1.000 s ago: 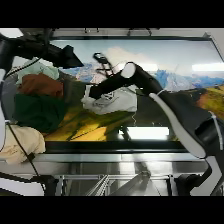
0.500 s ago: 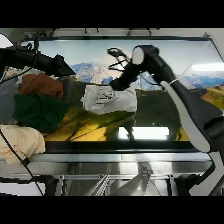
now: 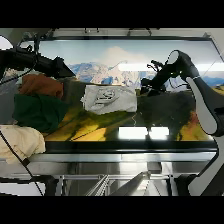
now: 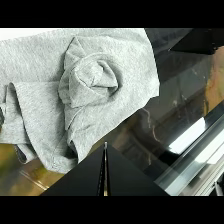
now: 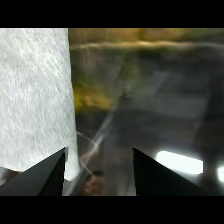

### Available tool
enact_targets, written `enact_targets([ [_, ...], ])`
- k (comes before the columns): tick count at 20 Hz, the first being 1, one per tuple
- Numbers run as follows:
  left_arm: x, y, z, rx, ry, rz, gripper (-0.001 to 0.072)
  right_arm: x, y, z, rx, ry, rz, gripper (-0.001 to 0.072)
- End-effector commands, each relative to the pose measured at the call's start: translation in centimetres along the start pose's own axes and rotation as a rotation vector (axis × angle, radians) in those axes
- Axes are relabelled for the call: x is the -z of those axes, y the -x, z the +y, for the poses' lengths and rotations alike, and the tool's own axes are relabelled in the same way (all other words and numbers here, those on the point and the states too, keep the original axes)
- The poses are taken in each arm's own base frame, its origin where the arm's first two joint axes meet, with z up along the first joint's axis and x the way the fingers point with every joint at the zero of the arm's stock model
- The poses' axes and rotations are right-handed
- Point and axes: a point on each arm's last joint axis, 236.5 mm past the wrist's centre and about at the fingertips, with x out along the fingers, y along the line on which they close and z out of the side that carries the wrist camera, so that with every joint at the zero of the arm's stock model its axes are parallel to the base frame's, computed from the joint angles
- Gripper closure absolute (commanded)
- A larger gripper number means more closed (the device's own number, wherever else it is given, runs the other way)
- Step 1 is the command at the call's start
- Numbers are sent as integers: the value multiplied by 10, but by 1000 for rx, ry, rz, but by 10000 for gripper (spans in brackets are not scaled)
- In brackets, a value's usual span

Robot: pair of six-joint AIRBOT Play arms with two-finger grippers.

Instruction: Fold the shirts.

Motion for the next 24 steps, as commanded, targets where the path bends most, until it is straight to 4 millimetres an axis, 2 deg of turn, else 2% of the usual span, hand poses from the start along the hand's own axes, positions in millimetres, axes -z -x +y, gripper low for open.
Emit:
enact_targets([
  [1,0,0,-1,1,-1,1,708,-4,-33,29,-252,-44,54,246],
  [6,0,0,-1,1,-1,1,708,1,-67,50,-426,-83,137,246],
  [9,0,0,-1,0,-1,0,708,1,-65,83,-573,-17,132,253],
  [10,0,0,-1,0,-1,0,709,1,-59,94,-621,7,122,339],
  [11,0,0,-1,1,0,1,708,2,-49,107,-690,40,120,698],
  [13,0,0,-1,1,0,1,708,9,-26,124,-779,89,127,690],
  [14,0,0,-1,1,0,1,708,14,-13,127,-785,115,133,690],
  [16,0,0,-1,1,-1,1,708,26,24,131,-775,175,145,690],
  [18,0,0,-1,1,-1,1,708,35,76,137,-736,242,102,690],
  [20,0,0,-1,1,-1,1,708,39,143,164,-741,315,-33,690],
  [22,0,0,-1,1,-1,1,708,45,197,186,-731,384,-176,690],
  [24,1,-3,-4,3,-8,6,708,49,233,198,-724,424,-289,690],
])
